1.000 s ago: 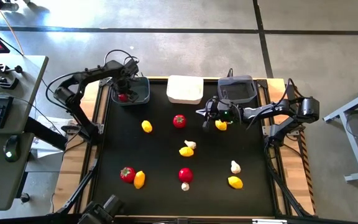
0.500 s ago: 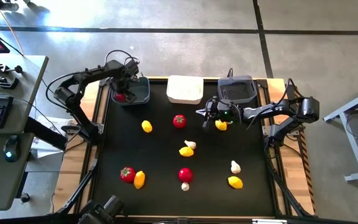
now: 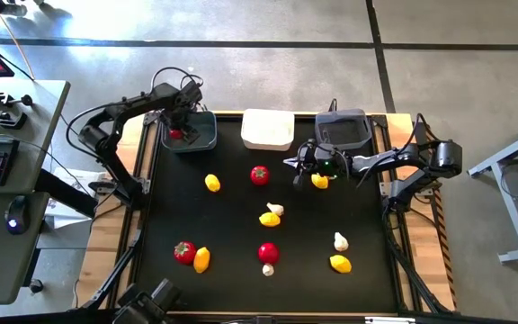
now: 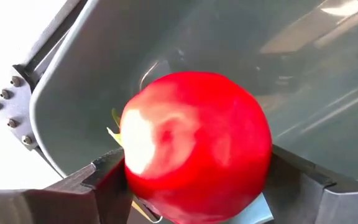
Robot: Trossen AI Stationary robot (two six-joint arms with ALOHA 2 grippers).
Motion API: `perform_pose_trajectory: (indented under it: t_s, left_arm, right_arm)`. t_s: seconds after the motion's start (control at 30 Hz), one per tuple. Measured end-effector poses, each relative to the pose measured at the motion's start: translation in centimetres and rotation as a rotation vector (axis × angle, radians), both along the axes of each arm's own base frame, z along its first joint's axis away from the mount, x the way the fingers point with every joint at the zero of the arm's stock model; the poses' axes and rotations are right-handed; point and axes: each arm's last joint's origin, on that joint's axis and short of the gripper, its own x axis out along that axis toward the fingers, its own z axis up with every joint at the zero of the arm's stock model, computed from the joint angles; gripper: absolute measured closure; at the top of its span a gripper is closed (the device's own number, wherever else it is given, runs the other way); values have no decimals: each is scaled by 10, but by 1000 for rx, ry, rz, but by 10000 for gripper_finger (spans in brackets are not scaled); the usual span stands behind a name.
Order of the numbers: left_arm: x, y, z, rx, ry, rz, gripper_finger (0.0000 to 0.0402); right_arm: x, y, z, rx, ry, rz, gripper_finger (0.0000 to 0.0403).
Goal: Sort produce into baskets
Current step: Put the top left red tomato into the gray bin
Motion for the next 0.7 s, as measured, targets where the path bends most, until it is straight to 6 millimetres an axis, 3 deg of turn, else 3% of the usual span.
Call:
perform_pose_trajectory:
  t_s: [0.37,0.7]
  left_arm:
    - [-3,10,-17,-35,31,29,113]
    - [-5,8,-13,-27,53,-13,113]
  right_arm:
    - [0,0,0,0,0,0,403]
    - [0,0,0,1,0,-1,403]
